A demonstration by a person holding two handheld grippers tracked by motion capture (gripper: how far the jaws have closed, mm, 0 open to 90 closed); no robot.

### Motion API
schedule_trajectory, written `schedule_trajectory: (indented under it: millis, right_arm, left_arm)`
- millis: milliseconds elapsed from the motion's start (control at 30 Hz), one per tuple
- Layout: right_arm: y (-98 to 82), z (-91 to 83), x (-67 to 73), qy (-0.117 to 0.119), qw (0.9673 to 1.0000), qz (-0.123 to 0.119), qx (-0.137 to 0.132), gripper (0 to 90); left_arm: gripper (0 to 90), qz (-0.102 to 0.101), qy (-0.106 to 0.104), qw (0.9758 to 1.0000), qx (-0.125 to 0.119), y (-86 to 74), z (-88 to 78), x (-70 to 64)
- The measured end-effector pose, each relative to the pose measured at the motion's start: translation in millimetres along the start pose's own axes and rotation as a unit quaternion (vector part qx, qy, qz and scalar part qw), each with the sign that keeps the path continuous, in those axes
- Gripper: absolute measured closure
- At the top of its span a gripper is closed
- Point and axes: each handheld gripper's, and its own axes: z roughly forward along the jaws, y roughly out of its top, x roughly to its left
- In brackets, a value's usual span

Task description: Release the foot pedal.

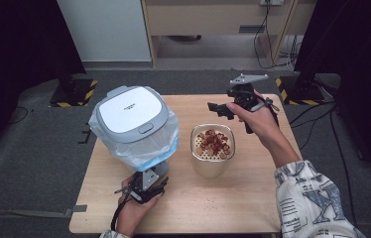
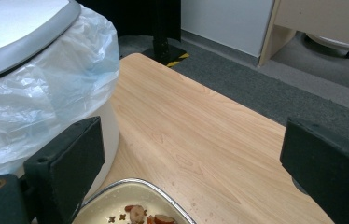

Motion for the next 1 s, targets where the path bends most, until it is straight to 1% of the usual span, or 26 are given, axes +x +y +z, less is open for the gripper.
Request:
schedule_trajectory:
  millis: [67, 100, 133, 200, 300, 333, 367, 467, 500, 600, 700, 767, 867, 933, 1000]
  right_arm:
    - [-1.9, -1.2, -2.1, -0.005, 1.0000, 0.001, -0.002, 6.8]
    - [-2.6, -1.7, -2.9, -0.007, 1.0000, 0.002, -0.001, 6.8]
    - [-2.6, -1.7, -2.9, -0.007, 1.0000, 0.002, -0.001, 6.8]
    - [-5.1, -3.9, -5.4, -0.015, 0.9999, 0.006, 0.000, 6.7]
    - [-7.3, -6.1, -9.3, -0.027, 0.9996, 0.008, 0.002, 6.4]
    - [-7.3, -6.1, -9.3, -0.027, 0.9996, 0.008, 0.002, 6.4]
    - [-8.6, -8.6, -12.0, -0.037, 0.9993, 0.010, -0.001, 6.4]
    - [-10.1, -11.5, -15.3, -0.044, 0.9989, 0.014, -0.003, 6.3]
    - [-12.1, -14.7, -18.6, -0.049, 0.9986, 0.018, -0.004, 6.3]
    - [-16.2, -19.7, -23.7, -0.056, 0.9982, 0.021, -0.005, 6.2]
    - [-21.0, -24.5, -28.9, -0.062, 0.9977, 0.025, -0.005, 6.3]
    - [-24.2, -27.8, -31.9, -0.067, 0.9973, 0.029, -0.006, 6.2]
    - [-27.5, -31.2, -35.0, -0.072, 0.9970, 0.028, -0.005, 6.2]
    - [-32.8, -35.9, -39.6, -0.081, 0.9962, 0.032, -0.008, 6.2]
    - [-36.8, -39.0, -42.8, -0.089, 0.9953, 0.037, -0.009, 6.2]
  left_arm:
    - [35.8, 0.003, -0.004, 1.0000, 0.000, 0.2, 0.6, -0.2]
    - [34.7, 0.007, -0.012, 0.9999, 0.002, 0.1, 1.1, -0.1]
    - [33.2, 0.007, -0.012, 0.9999, 0.002, 0.1, 1.1, -0.1]
    - [31.7, 0.013, -0.018, 0.9997, 0.009, -0.7, 2.2, -0.9]
    - [30.3, 0.014, -0.025, 0.9996, 0.007, -0.4, 2.6, -1.6]
    - [30.1, 0.014, -0.025, 0.9996, 0.007, -0.4, 2.6, -1.6]
    - [29.8, 0.016, -0.028, 0.9995, 0.006, -0.1, 2.4, -1.7]
    - [29.2, 0.018, -0.030, 0.9994, 0.006, 0.1, 2.3, -1.5]
    - [29.2, 0.018, -0.030, 0.9993, 0.009, 0.0, 2.3, -1.1]
    - [28.7, 0.012, -0.033, 0.9994, 0.005, -0.1, 2.9, -1.2]
    - [28.4, 0.012, -0.034, 0.9993, 0.007, -0.3, 3.1, -1.3]
    - [28.2, 0.015, -0.033, 0.9993, 0.007, -0.1, 2.9, -0.9]
    - [28.0, 0.017, -0.033, 0.9993, 0.007, -0.2, 3.2, -0.5]
    - [27.7, 0.012, -0.035, 0.9993, 0.007, -0.4, 3.4, -0.1]
    - [27.3, 0.012, -0.035, 0.9993, 0.007, -0.5, 3.2, -0.5]
